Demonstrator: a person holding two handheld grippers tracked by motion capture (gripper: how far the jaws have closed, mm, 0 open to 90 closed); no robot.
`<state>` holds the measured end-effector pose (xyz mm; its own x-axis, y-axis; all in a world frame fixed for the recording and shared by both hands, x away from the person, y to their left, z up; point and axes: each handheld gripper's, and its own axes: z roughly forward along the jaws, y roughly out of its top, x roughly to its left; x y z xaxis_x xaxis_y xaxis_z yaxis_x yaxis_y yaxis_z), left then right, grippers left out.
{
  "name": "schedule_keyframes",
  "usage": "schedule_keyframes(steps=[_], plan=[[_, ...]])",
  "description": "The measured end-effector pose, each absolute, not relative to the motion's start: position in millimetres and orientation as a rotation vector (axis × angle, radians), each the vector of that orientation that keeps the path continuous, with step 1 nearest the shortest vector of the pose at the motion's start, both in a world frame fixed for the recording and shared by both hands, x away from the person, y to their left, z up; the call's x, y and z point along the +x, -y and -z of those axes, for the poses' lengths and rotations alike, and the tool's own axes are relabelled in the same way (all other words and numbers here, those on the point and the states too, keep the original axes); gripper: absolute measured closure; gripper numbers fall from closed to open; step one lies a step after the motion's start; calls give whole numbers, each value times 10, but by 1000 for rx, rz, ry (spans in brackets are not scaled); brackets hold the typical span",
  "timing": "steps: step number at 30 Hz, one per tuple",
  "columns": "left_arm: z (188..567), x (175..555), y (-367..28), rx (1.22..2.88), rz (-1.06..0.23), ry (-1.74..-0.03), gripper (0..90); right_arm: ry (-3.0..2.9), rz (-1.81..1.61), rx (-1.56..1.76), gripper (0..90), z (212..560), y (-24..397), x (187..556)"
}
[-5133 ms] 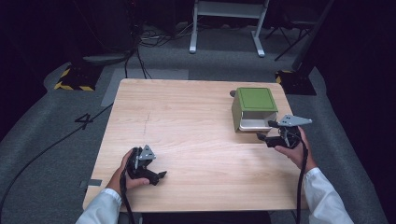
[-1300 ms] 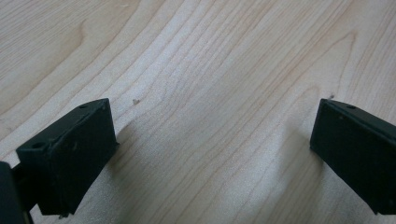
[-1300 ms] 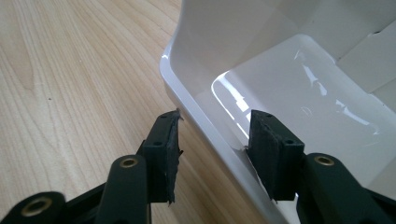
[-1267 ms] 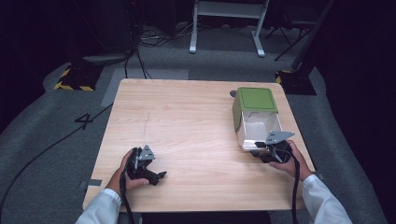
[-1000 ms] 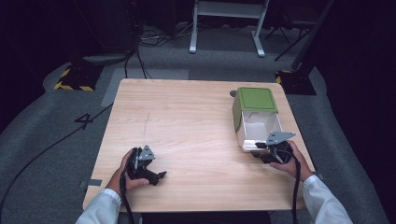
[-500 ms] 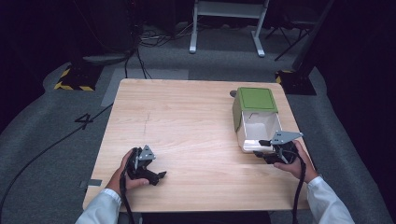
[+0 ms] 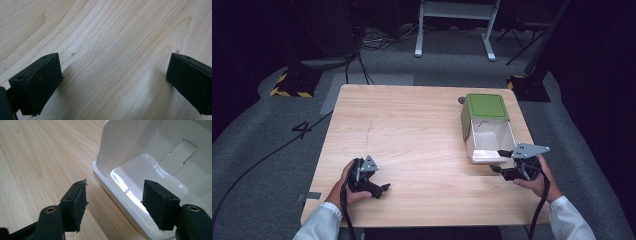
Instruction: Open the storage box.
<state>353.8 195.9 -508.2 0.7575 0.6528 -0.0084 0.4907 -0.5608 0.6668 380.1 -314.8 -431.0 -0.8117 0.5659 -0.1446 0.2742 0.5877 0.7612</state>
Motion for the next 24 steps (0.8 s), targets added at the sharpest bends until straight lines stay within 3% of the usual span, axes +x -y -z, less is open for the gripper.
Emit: schedule_keyframes(steps=[9,24], plan=[[5080,3539,-1960,2285,-318,-851,5,-2412,-1085,704,308,4313,3277,3669],[5081,3539,-1960,2285,-317,-850,5,-2416,-1049,745,305,4429,3509,3500]])
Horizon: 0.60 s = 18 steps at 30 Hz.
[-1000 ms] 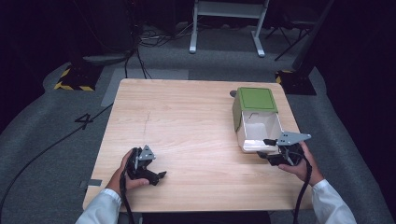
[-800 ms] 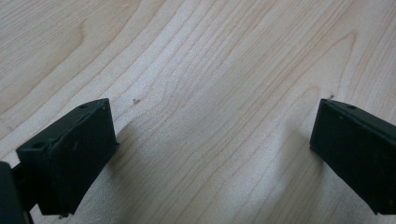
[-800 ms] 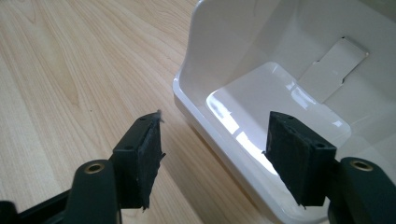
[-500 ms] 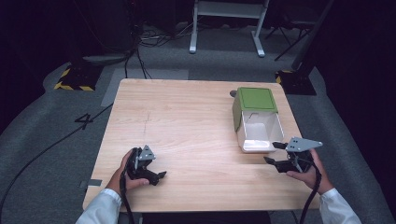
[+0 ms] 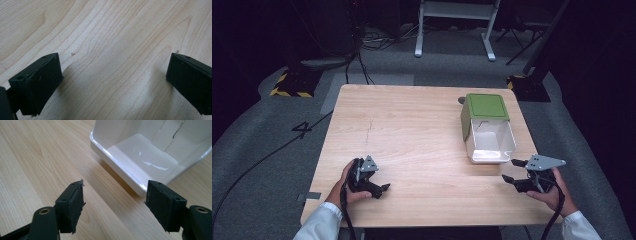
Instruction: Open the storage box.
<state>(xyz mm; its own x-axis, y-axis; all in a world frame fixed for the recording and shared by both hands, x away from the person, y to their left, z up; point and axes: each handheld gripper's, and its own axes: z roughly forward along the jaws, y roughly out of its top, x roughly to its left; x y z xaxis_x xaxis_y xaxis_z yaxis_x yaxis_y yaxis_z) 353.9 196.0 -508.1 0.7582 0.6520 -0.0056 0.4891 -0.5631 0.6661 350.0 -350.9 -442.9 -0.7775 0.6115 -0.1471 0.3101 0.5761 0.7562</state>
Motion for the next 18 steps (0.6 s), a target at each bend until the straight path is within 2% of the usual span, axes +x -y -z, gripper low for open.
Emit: schedule_keyframes(steps=[18], plan=[[5081,3539,-1960,2285,-317,-850,5,-2385,-970,962,268,4877,3889,3439]])
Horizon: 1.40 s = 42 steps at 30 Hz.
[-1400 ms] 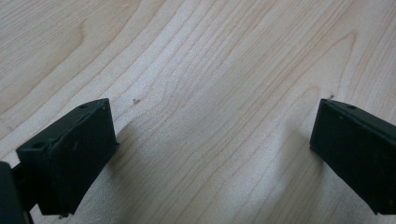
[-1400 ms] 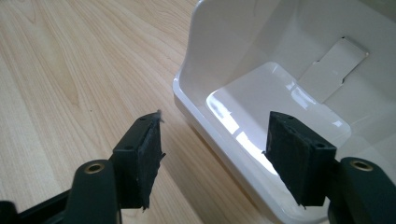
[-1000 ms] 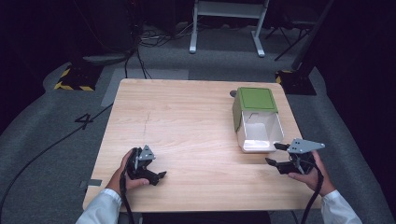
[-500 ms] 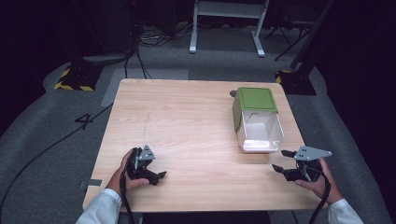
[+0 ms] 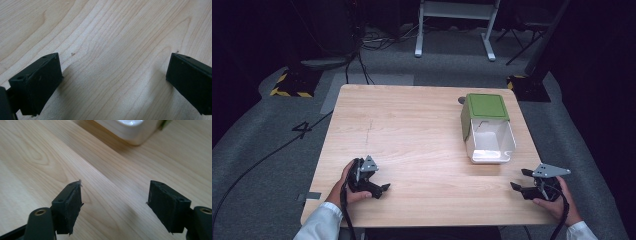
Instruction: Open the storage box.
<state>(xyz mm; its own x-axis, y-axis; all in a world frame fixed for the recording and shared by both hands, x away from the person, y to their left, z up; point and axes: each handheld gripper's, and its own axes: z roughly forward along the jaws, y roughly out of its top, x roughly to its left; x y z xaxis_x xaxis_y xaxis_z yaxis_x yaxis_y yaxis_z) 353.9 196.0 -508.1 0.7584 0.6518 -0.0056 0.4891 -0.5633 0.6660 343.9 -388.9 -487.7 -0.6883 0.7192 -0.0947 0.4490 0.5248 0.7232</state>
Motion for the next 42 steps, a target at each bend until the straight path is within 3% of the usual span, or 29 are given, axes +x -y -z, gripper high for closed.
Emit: schedule_keyframes(steps=[8,42], plan=[[5081,3539,-1960,2285,-317,-850,5,-2329,-1039,1106,237,5062,4047,3476],[5081,3527,-1973,2286,-320,-844,5,-2293,-1033,1141,225,5073,4067,3479]])
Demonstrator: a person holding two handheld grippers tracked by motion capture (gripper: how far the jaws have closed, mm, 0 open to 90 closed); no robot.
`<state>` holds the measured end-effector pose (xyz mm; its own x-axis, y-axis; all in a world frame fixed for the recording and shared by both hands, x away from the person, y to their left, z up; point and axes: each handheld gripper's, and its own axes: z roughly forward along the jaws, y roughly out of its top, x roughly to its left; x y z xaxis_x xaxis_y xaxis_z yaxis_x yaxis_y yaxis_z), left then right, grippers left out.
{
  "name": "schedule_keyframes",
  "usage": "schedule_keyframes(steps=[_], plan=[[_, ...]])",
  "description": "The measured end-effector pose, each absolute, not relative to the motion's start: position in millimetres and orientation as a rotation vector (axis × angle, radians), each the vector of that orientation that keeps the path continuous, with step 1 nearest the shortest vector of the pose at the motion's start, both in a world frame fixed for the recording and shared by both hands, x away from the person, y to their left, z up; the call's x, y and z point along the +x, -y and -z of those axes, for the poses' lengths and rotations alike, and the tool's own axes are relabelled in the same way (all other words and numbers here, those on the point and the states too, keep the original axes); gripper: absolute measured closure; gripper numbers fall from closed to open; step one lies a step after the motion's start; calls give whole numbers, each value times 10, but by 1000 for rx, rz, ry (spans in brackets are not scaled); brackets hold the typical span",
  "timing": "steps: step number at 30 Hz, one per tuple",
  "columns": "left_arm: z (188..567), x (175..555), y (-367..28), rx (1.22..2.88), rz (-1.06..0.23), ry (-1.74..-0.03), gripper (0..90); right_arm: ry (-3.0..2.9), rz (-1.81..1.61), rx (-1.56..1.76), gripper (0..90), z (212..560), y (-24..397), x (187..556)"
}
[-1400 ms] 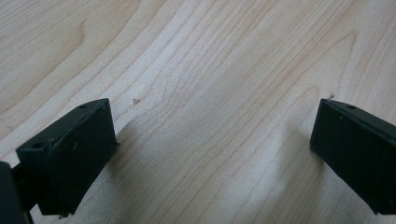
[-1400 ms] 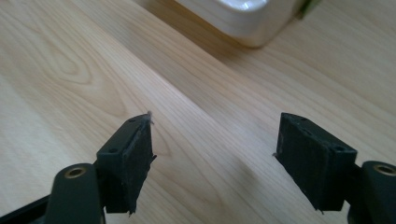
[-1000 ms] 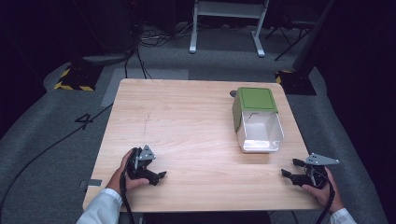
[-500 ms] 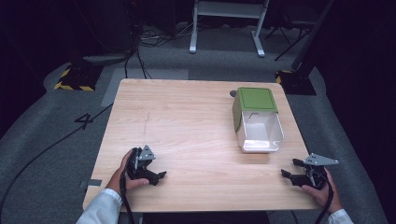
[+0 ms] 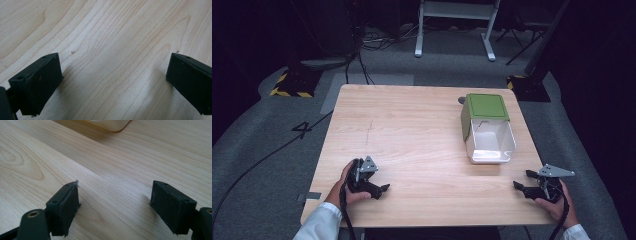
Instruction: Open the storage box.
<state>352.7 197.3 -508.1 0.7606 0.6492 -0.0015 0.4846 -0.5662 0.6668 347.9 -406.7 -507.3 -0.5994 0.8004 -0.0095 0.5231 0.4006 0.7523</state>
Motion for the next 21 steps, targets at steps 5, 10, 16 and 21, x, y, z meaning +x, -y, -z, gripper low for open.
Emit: schedule_keyframes(steps=[5,10,16,21], plan=[[5081,3528,-1973,2287,-320,-844,5,-2292,-1033,1142,225,5072,4066,3479],[5081,3528,-1973,2286,-320,-844,4,-2292,-1033,1144,225,5072,4066,3479],[5082,3526,-1971,2283,-316,-848,5,-2292,-1033,1144,225,5072,4067,3479],[5082,3531,-1968,2284,-313,-853,2,-2290,-1035,1147,226,5073,4069,3481]])
